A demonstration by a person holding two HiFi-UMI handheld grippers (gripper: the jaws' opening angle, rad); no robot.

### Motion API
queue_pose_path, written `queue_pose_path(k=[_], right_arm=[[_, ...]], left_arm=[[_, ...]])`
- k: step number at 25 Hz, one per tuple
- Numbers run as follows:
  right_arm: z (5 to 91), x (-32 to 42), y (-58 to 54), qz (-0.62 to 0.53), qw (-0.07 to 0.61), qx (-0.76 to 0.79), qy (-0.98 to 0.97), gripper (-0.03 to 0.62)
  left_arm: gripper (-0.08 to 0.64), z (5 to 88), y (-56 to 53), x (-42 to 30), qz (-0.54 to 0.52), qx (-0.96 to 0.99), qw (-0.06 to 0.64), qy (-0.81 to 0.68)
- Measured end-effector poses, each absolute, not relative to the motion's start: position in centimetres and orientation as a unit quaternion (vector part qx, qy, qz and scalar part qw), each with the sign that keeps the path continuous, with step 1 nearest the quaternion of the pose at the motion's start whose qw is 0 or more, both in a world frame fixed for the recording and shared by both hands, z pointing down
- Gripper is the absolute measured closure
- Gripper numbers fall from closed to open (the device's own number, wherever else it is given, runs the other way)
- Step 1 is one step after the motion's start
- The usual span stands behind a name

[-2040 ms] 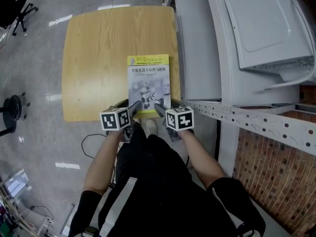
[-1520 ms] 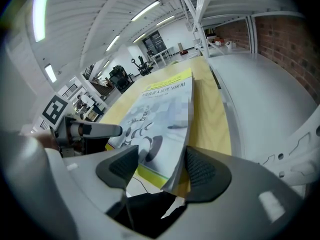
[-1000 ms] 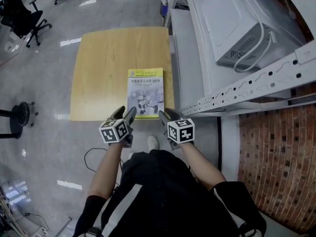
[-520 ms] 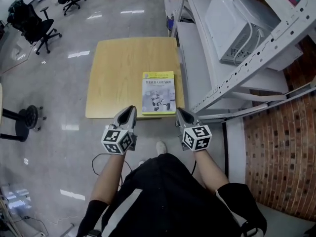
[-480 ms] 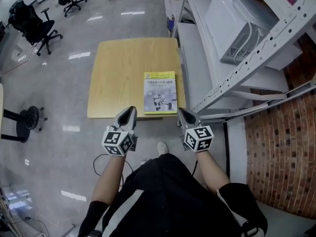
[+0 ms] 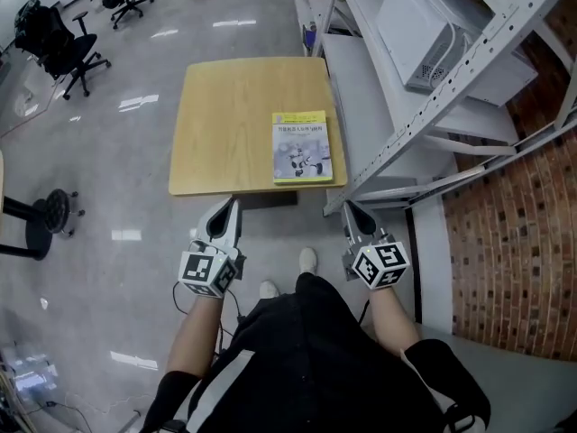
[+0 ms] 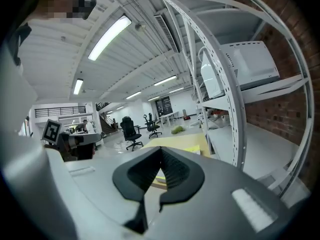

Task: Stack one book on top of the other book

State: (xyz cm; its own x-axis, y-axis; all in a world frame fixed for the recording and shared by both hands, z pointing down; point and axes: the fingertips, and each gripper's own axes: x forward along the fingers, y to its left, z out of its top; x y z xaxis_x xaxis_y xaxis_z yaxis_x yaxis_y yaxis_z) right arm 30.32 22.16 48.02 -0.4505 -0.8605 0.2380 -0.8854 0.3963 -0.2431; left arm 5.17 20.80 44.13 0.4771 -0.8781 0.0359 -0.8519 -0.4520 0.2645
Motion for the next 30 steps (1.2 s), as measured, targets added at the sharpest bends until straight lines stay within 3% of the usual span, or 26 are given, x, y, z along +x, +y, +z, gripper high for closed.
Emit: queue_pose_path(k=[15,21,30], right_arm=[[44.7,37.2,21.0,0.143,-0.016,0.527,-0.837,0.588],[44.9,36.5,19.9,0.131,-0.015,0.504,-0.854,0.588],[44.9,36.5,19.8,0.133,-0.019,0.495,-0.858,0.588]], left_arm=[[0.555,43.0,21.5,6.2,-0.07,0.823,0.105,-0.554],[0.555,42.6,21.0,6.8,-0.07,0.817,0.08,-0.567],[0.557,42.5,21.5,8.1,-0.076,0.815,0.103,-0.565]])
